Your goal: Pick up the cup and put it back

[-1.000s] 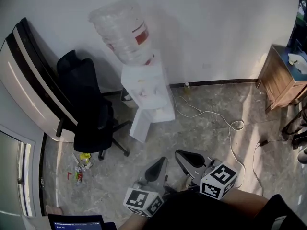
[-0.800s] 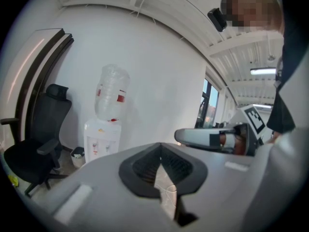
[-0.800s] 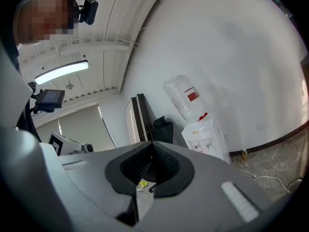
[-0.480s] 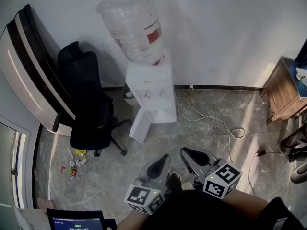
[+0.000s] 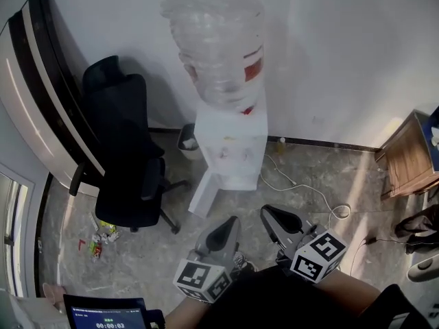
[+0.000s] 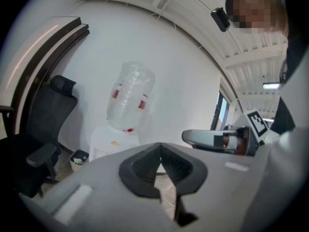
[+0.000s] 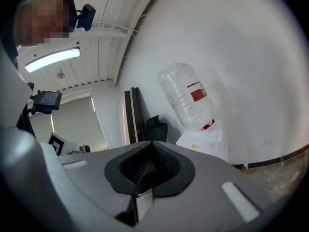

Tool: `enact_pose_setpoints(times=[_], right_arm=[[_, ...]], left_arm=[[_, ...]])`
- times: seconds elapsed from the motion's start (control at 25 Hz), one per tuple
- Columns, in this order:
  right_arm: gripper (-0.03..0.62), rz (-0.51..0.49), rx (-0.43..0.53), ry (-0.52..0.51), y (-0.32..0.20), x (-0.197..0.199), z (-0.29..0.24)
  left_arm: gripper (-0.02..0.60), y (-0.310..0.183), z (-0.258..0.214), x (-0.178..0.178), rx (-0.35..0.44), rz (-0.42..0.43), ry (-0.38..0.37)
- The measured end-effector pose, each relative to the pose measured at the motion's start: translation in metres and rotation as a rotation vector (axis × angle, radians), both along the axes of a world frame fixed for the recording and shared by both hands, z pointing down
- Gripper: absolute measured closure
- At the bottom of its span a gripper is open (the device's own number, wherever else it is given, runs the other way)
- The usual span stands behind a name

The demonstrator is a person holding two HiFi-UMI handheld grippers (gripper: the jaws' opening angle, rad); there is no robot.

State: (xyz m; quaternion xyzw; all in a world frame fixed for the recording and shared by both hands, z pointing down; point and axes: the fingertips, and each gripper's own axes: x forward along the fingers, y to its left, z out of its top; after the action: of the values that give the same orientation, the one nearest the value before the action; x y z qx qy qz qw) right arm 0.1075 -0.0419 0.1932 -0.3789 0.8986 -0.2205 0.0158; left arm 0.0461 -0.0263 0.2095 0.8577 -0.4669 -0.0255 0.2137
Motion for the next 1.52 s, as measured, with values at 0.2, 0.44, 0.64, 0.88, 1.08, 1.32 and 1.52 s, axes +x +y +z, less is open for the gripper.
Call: enact_pose_setpoints(times=[0.2, 0.44, 0.64, 0.88, 1.08, 1.32, 1.52], right_arm=[[0.577, -0.025, -0.016, 0.041, -0.038, -0.019, 0.021], [0.572, -0.115, -0.047, 0.102, -0.062, -0.031, 0.059], [0.571, -0.261, -0.131, 0.196, -0.082, -0.032, 0.122], [0.559, -0.441, -0.237, 0.343, -0.111, -0.014, 0.253], [0.556, -0.504, -0.227, 0.466, -0.146, -0.006, 0.347], [0.536, -0.512, -0.307, 0.546, -0.160, -0.012, 0.450], [0.534, -0.454, -0.380, 0.570, -0.161, -0.020, 0.547]], left_arm=[[0.578, -0.034, 0.027, -0.029, -0.039, -0.047, 0.000], [0.579, -0.046, 0.069, -0.042, -0.130, -0.122, -0.020], [0.579, -0.059, 0.122, -0.033, -0.278, -0.190, -0.030], [0.580, -0.063, 0.235, -0.034, -0.672, -0.422, 0.243], [0.579, -0.064, 0.296, -0.030, -0.772, -0.489, 0.234], [0.579, -0.070, 0.344, -0.006, -0.734, -0.306, 0.044], [0.579, -0.071, 0.392, 0.000, -0.546, -0.161, -0.159]])
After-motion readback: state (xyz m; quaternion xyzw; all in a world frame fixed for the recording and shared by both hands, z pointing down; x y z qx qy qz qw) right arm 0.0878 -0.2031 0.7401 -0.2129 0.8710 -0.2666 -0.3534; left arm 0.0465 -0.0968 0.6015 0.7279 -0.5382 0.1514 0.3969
